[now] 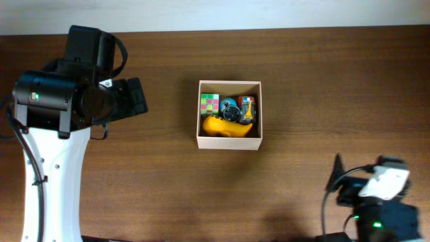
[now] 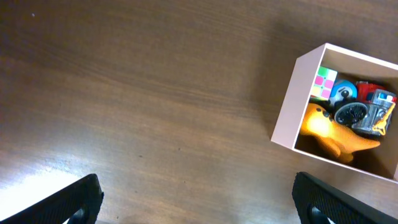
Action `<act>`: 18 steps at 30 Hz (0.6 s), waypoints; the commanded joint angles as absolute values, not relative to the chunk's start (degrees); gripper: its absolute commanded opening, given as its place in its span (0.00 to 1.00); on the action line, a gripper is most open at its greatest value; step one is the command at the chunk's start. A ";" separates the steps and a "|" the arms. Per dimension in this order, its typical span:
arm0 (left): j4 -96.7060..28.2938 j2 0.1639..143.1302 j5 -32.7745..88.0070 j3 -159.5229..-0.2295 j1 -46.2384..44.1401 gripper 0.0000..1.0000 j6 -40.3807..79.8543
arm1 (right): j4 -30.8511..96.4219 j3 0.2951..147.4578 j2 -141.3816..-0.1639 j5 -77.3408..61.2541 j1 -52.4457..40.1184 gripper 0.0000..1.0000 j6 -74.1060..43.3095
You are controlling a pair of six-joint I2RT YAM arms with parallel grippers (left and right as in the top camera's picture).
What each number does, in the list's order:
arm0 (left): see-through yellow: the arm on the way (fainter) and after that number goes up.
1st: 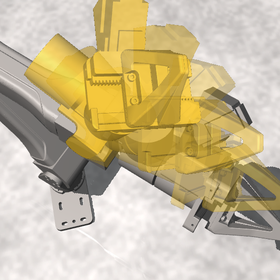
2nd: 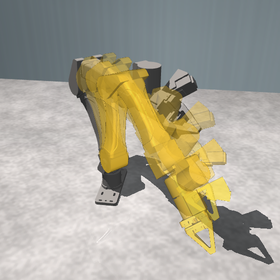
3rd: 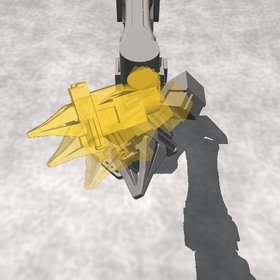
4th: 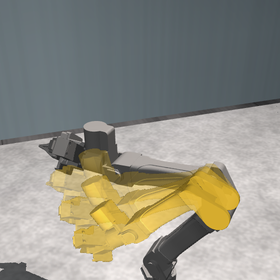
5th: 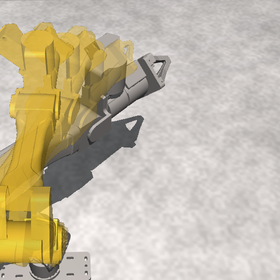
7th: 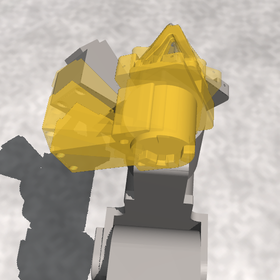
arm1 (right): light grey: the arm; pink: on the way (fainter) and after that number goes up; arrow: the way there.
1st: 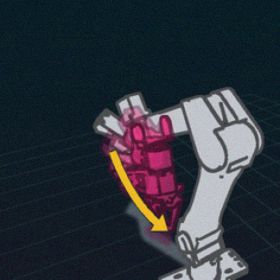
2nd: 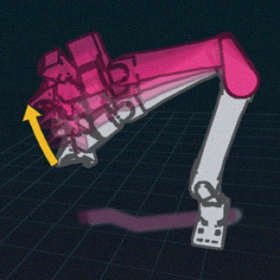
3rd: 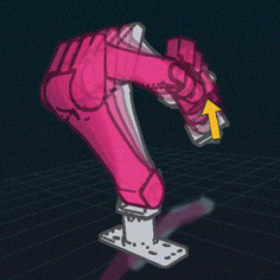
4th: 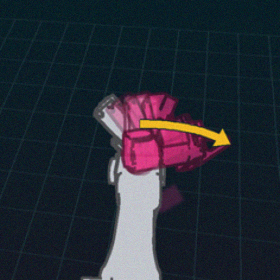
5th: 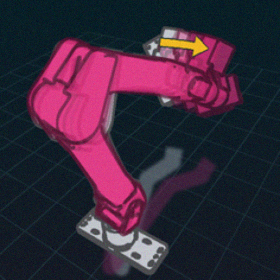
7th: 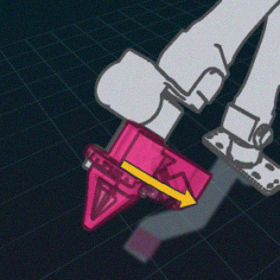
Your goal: Pack container
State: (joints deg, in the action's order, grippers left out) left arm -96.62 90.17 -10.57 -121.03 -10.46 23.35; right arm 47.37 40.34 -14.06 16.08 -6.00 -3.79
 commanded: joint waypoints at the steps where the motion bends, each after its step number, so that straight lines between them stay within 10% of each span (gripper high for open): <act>1: -96.68 89.91 -10.96 -121.45 -10.22 0.99 22.61 | 45.47 31.90 -7.84 11.99 -5.06 0.99 -3.42; 18: -96.68 89.91 -10.96 -121.45 -10.22 0.99 22.63 | 40.91 12.97 -0.21 12.01 -5.06 0.99 -3.40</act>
State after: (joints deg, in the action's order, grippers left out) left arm -96.66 90.17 -10.57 -121.03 -10.46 23.35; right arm 41.36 14.55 -0.91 12.49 -5.63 -3.84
